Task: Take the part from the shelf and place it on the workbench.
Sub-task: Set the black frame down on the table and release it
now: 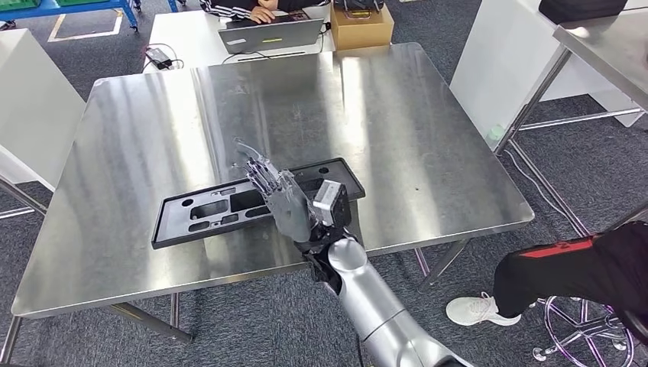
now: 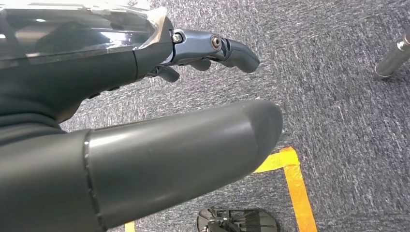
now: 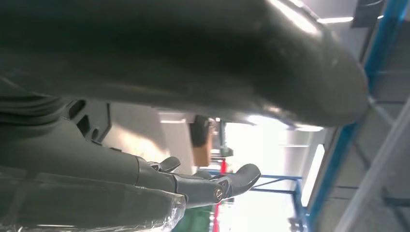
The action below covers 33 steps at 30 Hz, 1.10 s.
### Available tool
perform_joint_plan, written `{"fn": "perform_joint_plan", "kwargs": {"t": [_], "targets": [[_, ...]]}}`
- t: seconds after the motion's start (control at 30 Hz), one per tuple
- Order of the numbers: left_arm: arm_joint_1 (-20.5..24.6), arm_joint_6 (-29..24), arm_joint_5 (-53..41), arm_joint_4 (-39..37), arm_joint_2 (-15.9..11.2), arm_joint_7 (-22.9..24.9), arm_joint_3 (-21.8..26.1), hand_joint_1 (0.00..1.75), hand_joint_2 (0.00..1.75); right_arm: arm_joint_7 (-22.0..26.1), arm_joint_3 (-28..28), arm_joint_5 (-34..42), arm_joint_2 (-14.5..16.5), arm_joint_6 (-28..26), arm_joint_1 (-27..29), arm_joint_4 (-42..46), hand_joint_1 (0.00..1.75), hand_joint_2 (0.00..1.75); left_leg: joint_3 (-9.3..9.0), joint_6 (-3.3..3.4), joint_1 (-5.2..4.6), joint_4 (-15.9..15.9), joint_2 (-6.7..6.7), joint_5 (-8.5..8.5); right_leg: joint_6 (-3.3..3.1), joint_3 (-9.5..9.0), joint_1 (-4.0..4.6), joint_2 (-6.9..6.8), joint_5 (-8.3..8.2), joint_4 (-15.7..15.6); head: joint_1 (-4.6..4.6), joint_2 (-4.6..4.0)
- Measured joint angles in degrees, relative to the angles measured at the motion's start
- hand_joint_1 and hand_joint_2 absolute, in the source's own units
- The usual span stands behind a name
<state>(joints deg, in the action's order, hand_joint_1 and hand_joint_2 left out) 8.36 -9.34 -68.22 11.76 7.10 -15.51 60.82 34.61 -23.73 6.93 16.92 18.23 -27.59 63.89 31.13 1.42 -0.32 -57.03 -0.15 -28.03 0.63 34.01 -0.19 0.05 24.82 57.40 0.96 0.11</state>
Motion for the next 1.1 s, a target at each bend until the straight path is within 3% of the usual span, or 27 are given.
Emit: {"fn": "perform_joint_plan", "kwargs": {"t": [0.33,0.5,0.73,0.9,0.97,1.03,1.07,1.1], "targets": [[-0.8,-0.4,1.0,0.0,-0.1,-1.1,0.6,0.0,0.0,0.2,-2.3,7.9,-4.2,8.2,9.7,16.3,0.0,0.0,-0.12,0.01,0.0,0.0,-0.02,-0.01,0.0,-0.09,0.0,-0.01,0.01,0.0,0.0,0.0],[-0.9,-0.7,1.2,0.0,-0.3,-1.5,1.0,0.0,0.0,4.3,-2.7,-0.2,-9.0,2.8,16.1,24.6,0.0,0.0,-0.05,0.29,-0.08,-0.1,-0.01,-0.22,0.03,-0.15,-0.15,0.0,0.02,-0.1,0.0,0.0],[-1.2,-1.7,1.8,0.0,-0.4,-1.6,1.7,0.0,0.0,3.7,0.8,4.3,-11.5,0.4,18.9,25.9,0.0,0.0,0.0,0.85,-0.25,-0.5,-0.01,-0.51,0.32,-0.33,-0.38,-0.01,0.03,-0.1,0.0,0.0],[-1.5,-2.2,1.9,0.0,-0.1,-2.0,1.8,0.0,0.0,4.4,2.9,3.2,-12.0,-0.3,21.2,27.6,0.0,0.0,-0.6,2.08,0.01,0.6,0.17,0.76,1.21,-0.29,-0.24,0.01,0.23,0.1,-0.01,0.0],[-1.5,-2.3,1.8,0.0,0.0,-2.0,1.8,0.0,0.0,4.4,3.9,3.0,-12.0,-0.5,21.6,28.2,0.0,0.0,-0.92,2.5,0.44,1.6,0.35,1.62,1.03,1.86,-0.18,0.03,3.08,4.9,0.09,0.0],[-1.6,-2.3,1.7,0.0,0.1,-1.9,1.8,0.0,0.0,4.2,4.7,3.0,-12.1,-0.7,22.3,28.5,0.0,0.0,-0.6,2.59,0.46,1.7,0.36,1.88,0.94,5.5,-0.41,0.03,6.78,13.7,0.16,0.0],[-1.7,-2.4,1.7,0.0,0.1,-1.8,1.8,0.0,0.0,4.1,5.1,3.0,-12.1,-0.7,22.7,28.6,0.0,0.0,-0.48,2.54,0.49,1.7,0.36,1.95,1.18,6.71,-0.55,0.03,7.77,16.7,0.16,0.0],[-1.7,-2.4,1.7,0.0,0.2,-1.8,1.8,0.0,0.0,3.9,5.4,2.9,-12.1,-0.8,23.1,28.7,0.0,0.0,-0.41,2.45,0.54,1.7,0.35,2.02,1.65,6.83,-0.69,0.02,7.81,17.6,0.16,0.0]]}}
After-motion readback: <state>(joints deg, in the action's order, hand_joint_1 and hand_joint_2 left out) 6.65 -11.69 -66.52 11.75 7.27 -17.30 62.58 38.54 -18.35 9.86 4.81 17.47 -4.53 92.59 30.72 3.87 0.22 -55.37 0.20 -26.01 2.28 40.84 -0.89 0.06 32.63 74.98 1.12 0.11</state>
